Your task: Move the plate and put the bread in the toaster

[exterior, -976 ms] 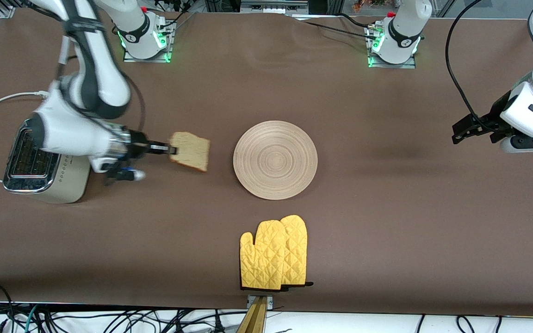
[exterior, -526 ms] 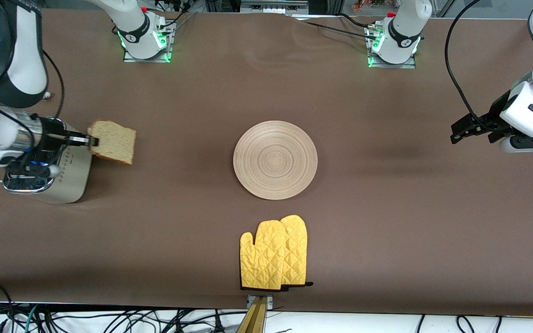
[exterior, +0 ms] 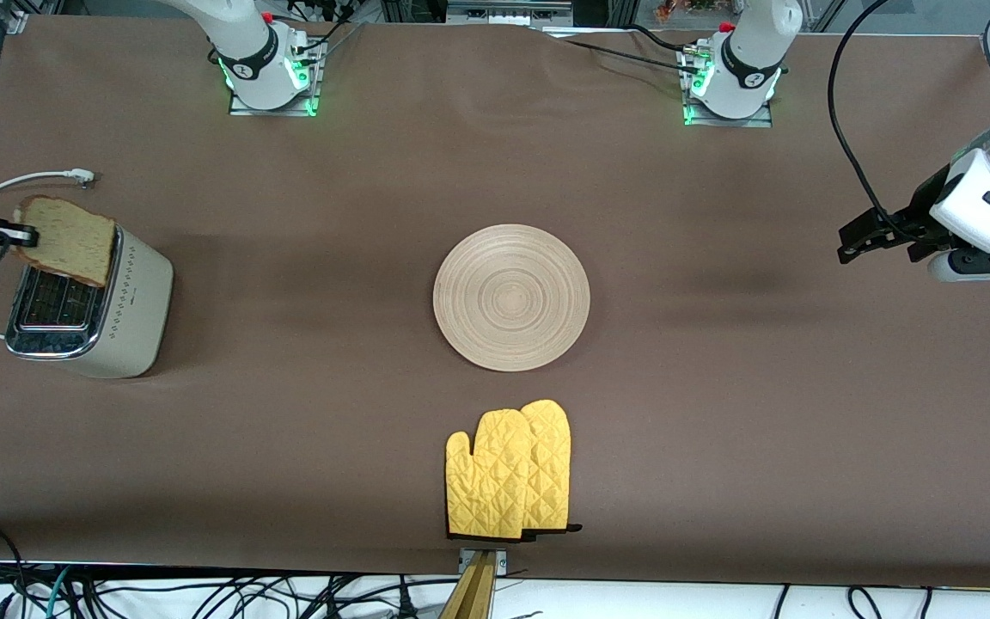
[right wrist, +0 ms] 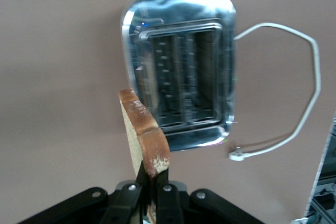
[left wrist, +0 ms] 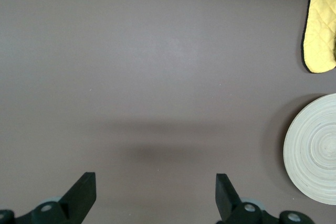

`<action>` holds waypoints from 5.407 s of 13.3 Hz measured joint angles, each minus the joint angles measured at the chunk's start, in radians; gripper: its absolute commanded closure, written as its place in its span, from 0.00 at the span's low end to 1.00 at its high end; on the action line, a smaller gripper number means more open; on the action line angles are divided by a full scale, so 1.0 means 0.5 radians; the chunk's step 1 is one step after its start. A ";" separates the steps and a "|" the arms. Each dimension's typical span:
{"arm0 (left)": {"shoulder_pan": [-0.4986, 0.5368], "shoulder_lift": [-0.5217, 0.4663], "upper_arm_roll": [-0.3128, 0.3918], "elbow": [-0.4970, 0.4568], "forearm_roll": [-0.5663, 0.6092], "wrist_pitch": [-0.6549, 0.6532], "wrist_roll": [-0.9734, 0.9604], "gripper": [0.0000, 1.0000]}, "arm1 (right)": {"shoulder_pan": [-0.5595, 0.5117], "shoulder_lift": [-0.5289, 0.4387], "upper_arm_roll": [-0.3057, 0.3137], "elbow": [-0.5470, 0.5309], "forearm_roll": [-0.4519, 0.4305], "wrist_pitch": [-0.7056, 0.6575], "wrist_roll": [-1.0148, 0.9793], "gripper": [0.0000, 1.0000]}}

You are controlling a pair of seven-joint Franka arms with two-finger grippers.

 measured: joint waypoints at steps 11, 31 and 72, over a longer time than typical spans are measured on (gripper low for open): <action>0.000 -0.001 0.000 0.001 0.000 -0.083 0.000 0.00 | -0.175 0.204 -0.050 0.002 -0.079 0.442 -0.327 1.00; 0.000 -0.001 0.000 0.001 0.000 -0.122 0.000 0.00 | -0.185 0.470 -0.034 0.004 0.180 0.677 -0.327 0.00; -0.001 -0.002 -0.004 0.003 0.000 -0.134 0.000 0.00 | -1.022 -0.586 1.555 -0.447 0.031 0.600 0.080 0.00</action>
